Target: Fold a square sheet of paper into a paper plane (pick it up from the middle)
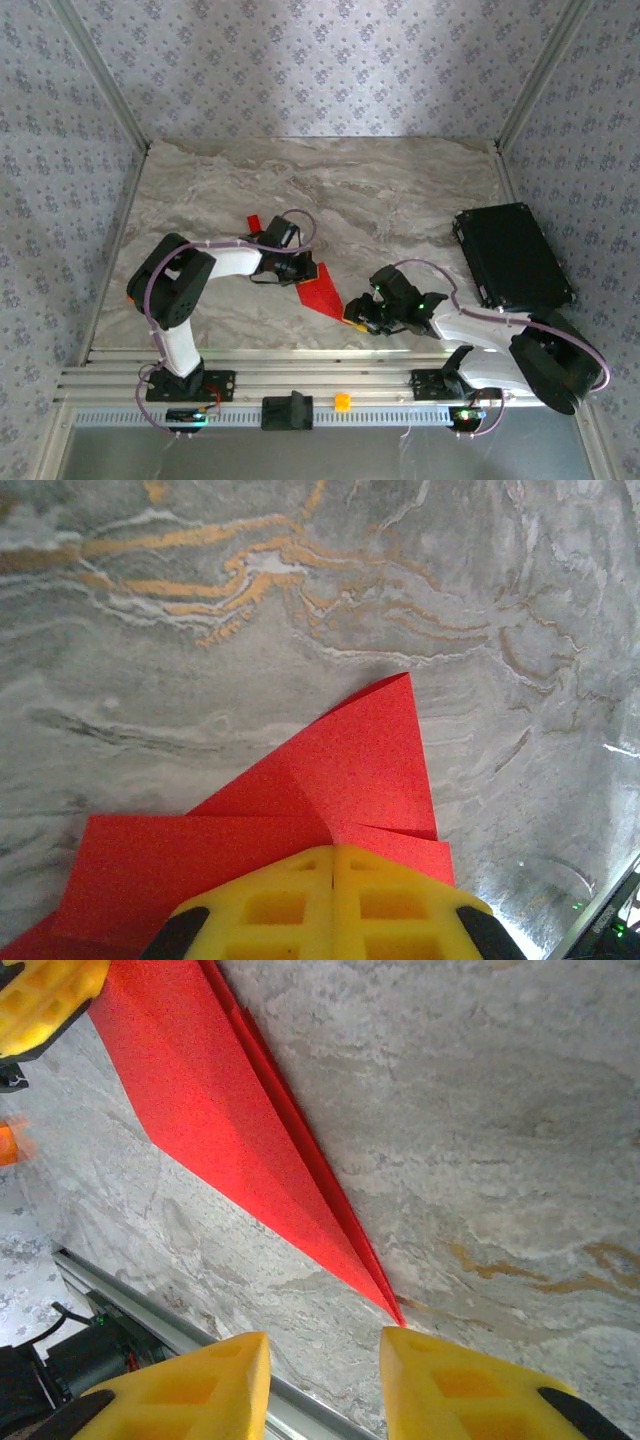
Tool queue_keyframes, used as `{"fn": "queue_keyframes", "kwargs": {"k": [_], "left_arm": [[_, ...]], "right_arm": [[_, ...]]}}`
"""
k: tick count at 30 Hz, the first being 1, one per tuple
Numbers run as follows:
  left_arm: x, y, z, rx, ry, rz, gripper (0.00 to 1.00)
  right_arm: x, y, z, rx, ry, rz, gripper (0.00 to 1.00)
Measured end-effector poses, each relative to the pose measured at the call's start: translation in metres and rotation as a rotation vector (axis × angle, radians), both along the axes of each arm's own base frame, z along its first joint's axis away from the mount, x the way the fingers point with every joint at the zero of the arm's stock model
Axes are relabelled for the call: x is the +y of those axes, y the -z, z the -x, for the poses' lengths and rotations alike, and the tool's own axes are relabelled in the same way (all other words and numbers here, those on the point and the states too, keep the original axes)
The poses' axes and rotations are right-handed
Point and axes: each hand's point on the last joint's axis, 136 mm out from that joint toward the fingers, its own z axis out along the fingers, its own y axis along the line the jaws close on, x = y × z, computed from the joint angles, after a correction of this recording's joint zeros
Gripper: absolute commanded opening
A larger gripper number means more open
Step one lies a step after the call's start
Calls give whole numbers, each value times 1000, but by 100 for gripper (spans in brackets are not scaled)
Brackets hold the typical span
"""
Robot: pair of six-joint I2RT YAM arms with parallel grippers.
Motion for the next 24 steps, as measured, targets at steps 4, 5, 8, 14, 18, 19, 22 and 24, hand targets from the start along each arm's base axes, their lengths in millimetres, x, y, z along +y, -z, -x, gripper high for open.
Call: {"fn": "queue_keyframes", "kwargs": {"k": [4, 5, 8, 14, 18, 19, 22, 24], "left_arm": [[-4, 0, 1, 4, -1, 11, 6], [-4, 0, 2, 5, -2, 12, 5], [-5, 0, 1, 8, -5, 13, 5], [-5, 1, 2, 8, -5, 12, 5], [-5, 1, 2, 9, -5, 12, 5], [-5, 1, 2, 9, -5, 12, 5], [-5, 1, 2, 9, -4, 13, 5], [-5, 1, 2, 9, -4, 14, 5]], "right_arm": [[1, 7, 5, 39, -12, 6, 35], [0, 10, 6, 51, -13, 14, 34], [-3, 15, 6, 73, -7, 26, 34], [-5, 15, 7, 80, -6, 31, 33], [-9, 14, 11, 90, -2, 45, 32], [-10, 14, 11, 92, -1, 46, 32], [-11, 15, 11, 95, 2, 49, 32], [-11, 15, 11, 97, 3, 50, 32]]}}
